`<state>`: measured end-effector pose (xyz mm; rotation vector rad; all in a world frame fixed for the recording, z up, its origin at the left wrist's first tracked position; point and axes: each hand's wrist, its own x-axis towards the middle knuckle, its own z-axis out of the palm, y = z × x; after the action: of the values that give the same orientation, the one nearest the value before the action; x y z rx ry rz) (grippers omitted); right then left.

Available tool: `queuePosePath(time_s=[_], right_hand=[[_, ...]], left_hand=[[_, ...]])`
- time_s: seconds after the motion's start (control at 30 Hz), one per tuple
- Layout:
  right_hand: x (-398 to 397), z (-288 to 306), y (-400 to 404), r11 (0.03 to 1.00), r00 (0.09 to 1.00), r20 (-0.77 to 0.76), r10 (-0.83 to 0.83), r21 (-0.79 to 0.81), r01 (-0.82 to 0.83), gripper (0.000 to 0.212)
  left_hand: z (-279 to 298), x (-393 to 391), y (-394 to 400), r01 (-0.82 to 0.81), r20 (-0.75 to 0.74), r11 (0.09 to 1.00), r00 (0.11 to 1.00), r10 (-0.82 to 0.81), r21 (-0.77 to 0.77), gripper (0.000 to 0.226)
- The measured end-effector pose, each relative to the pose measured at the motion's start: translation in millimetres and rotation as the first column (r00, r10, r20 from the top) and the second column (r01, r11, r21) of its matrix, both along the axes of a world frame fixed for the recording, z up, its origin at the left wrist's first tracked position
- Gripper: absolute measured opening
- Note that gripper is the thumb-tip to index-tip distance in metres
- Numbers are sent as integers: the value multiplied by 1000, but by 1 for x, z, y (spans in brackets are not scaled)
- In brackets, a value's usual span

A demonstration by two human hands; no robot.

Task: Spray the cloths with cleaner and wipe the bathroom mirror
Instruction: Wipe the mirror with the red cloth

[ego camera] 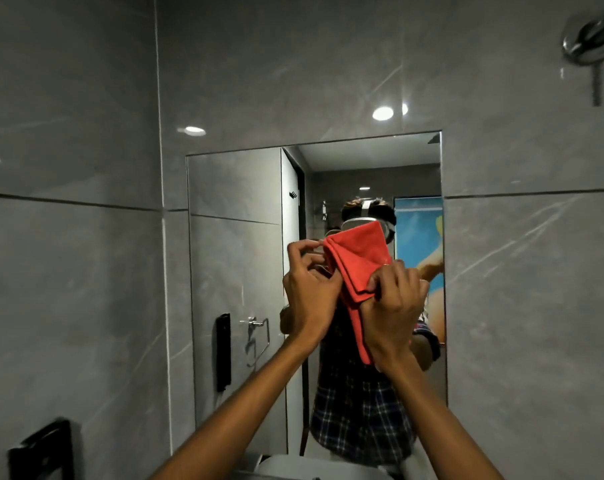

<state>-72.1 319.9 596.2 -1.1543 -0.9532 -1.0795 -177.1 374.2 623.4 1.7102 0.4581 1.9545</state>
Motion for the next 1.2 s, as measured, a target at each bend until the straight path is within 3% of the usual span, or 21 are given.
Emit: queuePosePath(time_s=[0.1, 0.2, 0.27, 0.37, 0.47, 0.53, 0.6, 0.67, 0.7, 0.8, 0.87, 0.93, 1.0, 1.07, 1.13, 1.2], right_hand=[[-3, 10, -1, 975, 962, -166, 215, 93, -202, 15], [0, 12, 1, 984, 964, -204, 170, 83, -156, 21], [0, 10, 2, 989, 986, -107, 127, 93, -117, 29], [7, 1, 8, 999, 981, 193, -24, -41, 33, 13], [17, -9, 14, 906, 891, 414, -186, -279, 319, 51], [19, -9, 14, 827, 844, 479, -240, -354, 436, 64], [22, -5, 17, 794, 833, 488, -261, -382, 473, 71], [21, 1, 21, 796, 860, 420, -289, -395, 460, 74], [18, 5, 23, 808, 884, 358, -301, -397, 436, 77], [-10, 24, 42, 860, 932, 133, -337, -360, 362, 79], [-41, 44, 64, 908, 954, 50, -295, -296, 296, 76], [-72, 50, 89, 920, 964, 194, -182, -312, 237, 76], [-89, 22, 105, 877, 877, 475, -80, -385, 289, 79], [-77, -21, 98, 830, 789, 612, -50, -414, 374, 80], [-38, -50, 76, 822, 789, 606, -100, -396, 408, 79], [2, -49, 50, 823, 855, 477, -204, -389, 414, 76]], left_hand=[[0, -3, 7, -59, -14, 998, 998, 60, 35, 58], [0, -7, 15, -115, -48, 993, 992, 117, 38, 56], [0, -8, 19, -145, -56, 987, 987, 149, 64, 53], [2, -10, 24, -241, -87, 963, 964, 252, 120, 48], [2, -20, 33, -343, -142, 908, 913, 383, 241, 41], [-1, -36, 42, -406, -124, 818, 863, 490, 407, 33], [-6, -62, 63, -487, -34, 649, 785, 619, 584, 38], [-10, -96, 92, -558, 16, 491, 672, 741, 669, 43], [-13, -114, 105, -579, -2, 460, 621, 784, 674, 47], [-24, -158, 139, -599, -151, 492, 527, 836, 632, 76], [-29, -167, 154, -565, -258, 552, 517, 816, 613, 78], [-32, -168, 168, -547, -332, 587, 497, 802, 597, 78], [-33, -168, 180, -562, -347, 584, 478, 807, 585, 80], [-35, -169, 187, -576, -338, 584, 483, 808, 572, 81], [-38, -169, 192, -568, -333, 602, 511, 793, 562, 82], [-40, -169, 195, -555, -330, 610, 525, 784, 565, 82]])
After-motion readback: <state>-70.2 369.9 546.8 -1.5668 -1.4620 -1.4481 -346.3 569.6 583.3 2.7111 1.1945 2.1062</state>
